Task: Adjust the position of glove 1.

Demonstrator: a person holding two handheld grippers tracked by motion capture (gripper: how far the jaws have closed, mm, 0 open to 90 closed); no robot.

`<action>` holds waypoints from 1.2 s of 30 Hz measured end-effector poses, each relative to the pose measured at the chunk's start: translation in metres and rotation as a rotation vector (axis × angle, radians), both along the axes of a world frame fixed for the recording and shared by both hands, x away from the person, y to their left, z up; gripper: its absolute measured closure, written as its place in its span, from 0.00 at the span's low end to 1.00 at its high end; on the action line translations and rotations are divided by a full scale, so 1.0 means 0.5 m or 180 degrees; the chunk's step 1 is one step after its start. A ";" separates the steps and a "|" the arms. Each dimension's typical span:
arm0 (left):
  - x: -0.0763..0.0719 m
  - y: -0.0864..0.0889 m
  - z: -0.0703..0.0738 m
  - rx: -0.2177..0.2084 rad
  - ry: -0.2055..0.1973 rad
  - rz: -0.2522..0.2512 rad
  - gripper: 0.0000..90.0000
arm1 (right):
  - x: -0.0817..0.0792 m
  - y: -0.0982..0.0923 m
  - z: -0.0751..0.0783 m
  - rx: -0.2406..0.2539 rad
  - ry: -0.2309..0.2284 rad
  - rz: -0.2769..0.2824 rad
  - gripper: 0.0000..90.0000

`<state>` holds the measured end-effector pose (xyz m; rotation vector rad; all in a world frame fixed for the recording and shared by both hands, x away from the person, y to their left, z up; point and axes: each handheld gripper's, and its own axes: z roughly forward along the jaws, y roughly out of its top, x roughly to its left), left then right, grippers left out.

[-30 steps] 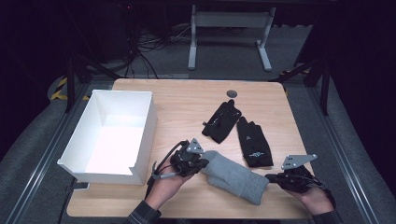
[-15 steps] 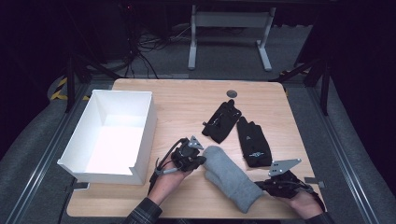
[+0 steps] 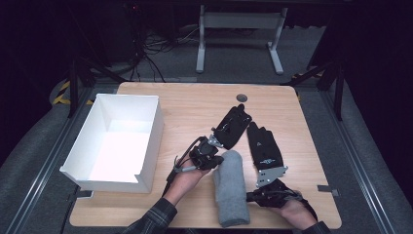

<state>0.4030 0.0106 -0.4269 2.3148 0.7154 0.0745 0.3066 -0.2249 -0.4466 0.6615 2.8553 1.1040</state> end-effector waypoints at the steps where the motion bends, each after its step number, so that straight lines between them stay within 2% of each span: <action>1: 0.005 -0.003 -0.001 0.0009 -0.0008 -0.0007 0.98 | 0.001 0.010 0.000 0.0002 -0.0013 0.0013 1.00; 11: 0.046 -0.026 0.007 -0.0049 0.0012 -0.0109 0.98 | 0.027 0.079 -0.010 0.0080 -0.0124 0.0047 1.00; 15: 0.053 -0.033 0.012 -0.0055 -0.0025 -0.0161 0.98 | 0.040 0.120 -0.016 0.0106 -0.0204 0.0036 1.00; 19: 0.052 -0.026 0.021 -0.0096 -0.0054 -0.0173 0.96 | 0.041 0.131 -0.012 0.0105 -0.0271 0.0028 1.00; 20: 0.051 -0.022 0.025 -0.0103 -0.0060 -0.0172 0.95 | 0.038 0.124 -0.009 0.0118 -0.0279 0.0001 1.00; 23: 0.044 -0.005 0.043 -0.0138 -0.0105 -0.0157 0.88 | 0.038 0.097 0.000 0.0157 -0.0274 -0.0080 0.87; 28: 0.022 0.027 0.067 -0.0249 -0.0105 -0.0138 0.63 | 0.027 0.039 0.014 0.0138 -0.0436 -0.0317 0.69; 31: 0.010 0.037 0.070 -0.0261 -0.0106 -0.0154 0.50 | 0.021 0.005 0.019 0.0133 -0.0493 -0.0486 0.58; 33: -0.010 0.052 0.070 -0.0285 -0.0087 -0.0106 0.39 | 0.019 -0.023 0.022 0.0128 -0.0569 -0.0655 0.48; 34: -0.010 0.052 0.070 -0.0285 -0.0087 -0.0106 0.33 | 0.019 -0.023 0.022 0.0128 -0.0569 -0.0655 0.48; 35: -0.016 0.054 0.067 -0.0267 -0.0099 -0.0078 0.33 | 0.020 -0.039 0.023 0.0136 -0.0583 -0.0736 0.42; 36: -0.021 0.058 0.063 -0.0252 -0.0083 -0.0036 0.29 | 0.019 -0.053 0.025 0.0136 -0.0616 -0.0819 0.37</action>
